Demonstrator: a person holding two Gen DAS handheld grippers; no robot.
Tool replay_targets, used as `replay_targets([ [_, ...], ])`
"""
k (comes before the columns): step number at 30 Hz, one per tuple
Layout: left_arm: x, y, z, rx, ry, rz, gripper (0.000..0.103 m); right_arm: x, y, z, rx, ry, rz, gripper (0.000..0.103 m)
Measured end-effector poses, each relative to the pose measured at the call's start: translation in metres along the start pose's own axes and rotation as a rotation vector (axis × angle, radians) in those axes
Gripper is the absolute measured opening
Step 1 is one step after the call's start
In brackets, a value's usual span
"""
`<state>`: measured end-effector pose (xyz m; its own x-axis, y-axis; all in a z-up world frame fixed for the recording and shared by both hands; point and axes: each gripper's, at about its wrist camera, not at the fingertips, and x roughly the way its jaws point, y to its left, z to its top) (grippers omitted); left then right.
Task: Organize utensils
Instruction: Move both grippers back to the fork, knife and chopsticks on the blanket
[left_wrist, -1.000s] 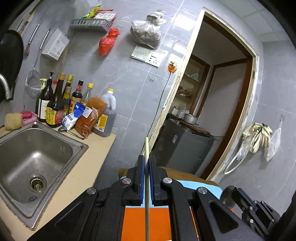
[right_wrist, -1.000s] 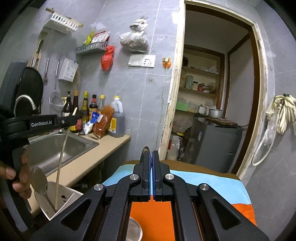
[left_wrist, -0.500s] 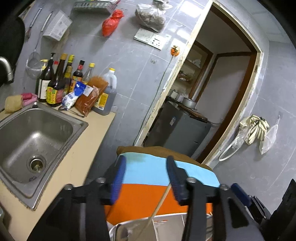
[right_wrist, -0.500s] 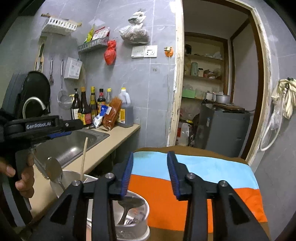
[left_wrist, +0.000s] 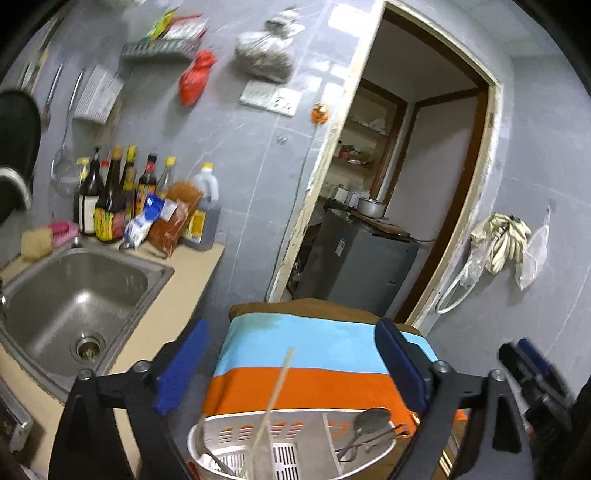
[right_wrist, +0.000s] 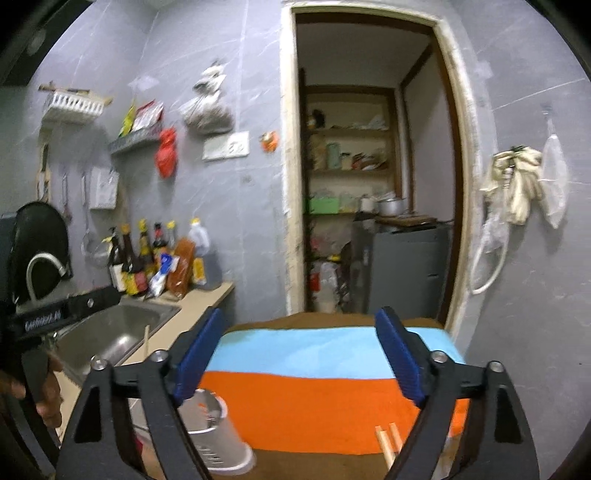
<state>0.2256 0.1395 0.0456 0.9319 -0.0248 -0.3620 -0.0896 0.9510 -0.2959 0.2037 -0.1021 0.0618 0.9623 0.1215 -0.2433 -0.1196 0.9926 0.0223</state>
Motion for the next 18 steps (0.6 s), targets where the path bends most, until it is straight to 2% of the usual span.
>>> replay_targets([
  [3, -0.006, -0.024, -0.002, 0.047, -0.027, 0.003, 0.099, -0.011, -0.021, 0.006, 0.02, -0.018, -0.043, 0.092],
  [12, -0.012, -0.089, -0.019, 0.145, -0.076, -0.011, 0.101, -0.038, -0.078, 0.013, 0.004, -0.033, -0.187, 0.097],
  [18, -0.008, -0.133, -0.036, 0.201, -0.073, -0.047, 0.101, -0.052, -0.116, 0.009, 0.009, -0.017, -0.255, 0.099],
])
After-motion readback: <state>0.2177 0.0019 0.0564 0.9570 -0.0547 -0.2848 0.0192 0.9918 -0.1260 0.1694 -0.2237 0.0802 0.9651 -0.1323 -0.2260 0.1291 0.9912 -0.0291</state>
